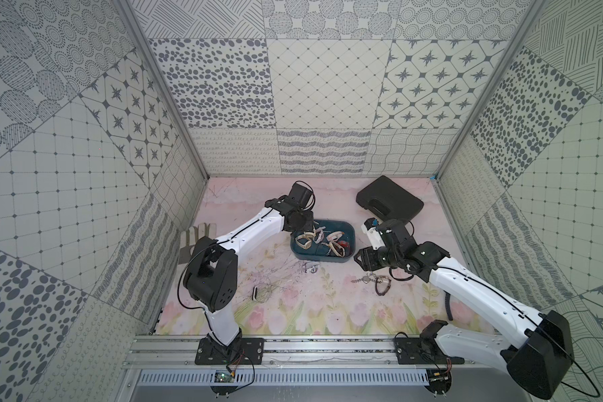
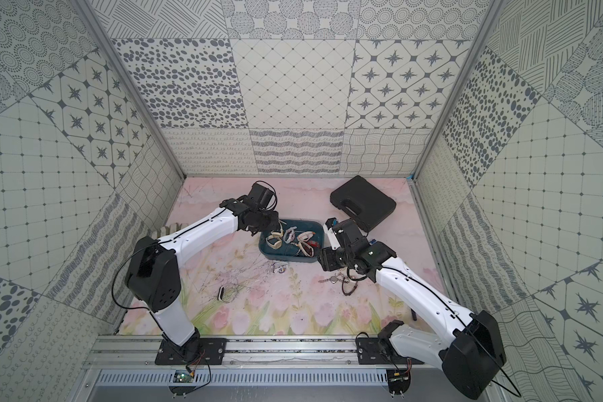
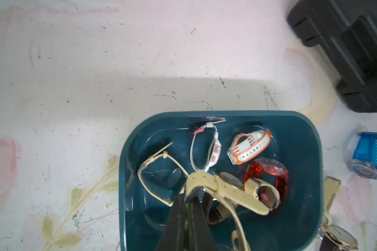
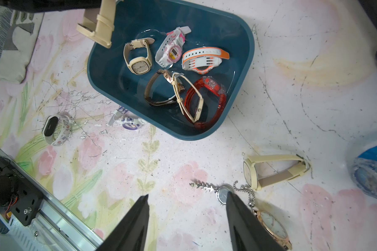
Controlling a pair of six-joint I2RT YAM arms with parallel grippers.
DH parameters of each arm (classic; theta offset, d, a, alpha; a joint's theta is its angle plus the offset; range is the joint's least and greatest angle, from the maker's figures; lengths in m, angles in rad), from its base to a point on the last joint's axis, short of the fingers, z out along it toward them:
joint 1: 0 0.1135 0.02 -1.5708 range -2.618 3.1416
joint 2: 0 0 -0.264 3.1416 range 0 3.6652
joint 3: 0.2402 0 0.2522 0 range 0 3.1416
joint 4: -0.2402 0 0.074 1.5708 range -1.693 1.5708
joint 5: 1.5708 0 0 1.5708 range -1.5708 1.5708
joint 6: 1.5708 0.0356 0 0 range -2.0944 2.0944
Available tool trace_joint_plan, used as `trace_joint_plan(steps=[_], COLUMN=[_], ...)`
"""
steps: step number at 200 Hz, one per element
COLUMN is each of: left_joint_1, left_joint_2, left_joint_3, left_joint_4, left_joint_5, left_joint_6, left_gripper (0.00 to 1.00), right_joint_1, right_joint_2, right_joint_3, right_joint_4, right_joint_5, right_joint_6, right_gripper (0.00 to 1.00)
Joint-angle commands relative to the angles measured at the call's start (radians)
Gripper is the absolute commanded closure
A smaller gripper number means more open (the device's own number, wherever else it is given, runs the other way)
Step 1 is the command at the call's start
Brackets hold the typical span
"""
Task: Put the watch into the storage box
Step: Place the watch in the storage box.
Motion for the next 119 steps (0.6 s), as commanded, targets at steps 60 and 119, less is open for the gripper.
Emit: trace_joint_plan(steps=[60, 119], left_joint_1=[0.038, 0.041], left_joint_2=[0.202, 0.267], left_joint_3=[0.039, 0.031], left_joint_4=[0.129, 0.182], left_joint_5=[-0.033, -0.035], left_joint_6=[0.082, 0.081], left_gripper=[1.00, 1.00], right_joint_1=[-0.005, -0.005], right_joint_2=[0.008, -0.017], right_joint_3=[-0.014, -0.031], right_joint_4=[0.039, 0.033], right_joint_5=[-0.005, -0.012], right_joint_6=[0.008, 0.016], right_gripper=[0.39, 0.39])
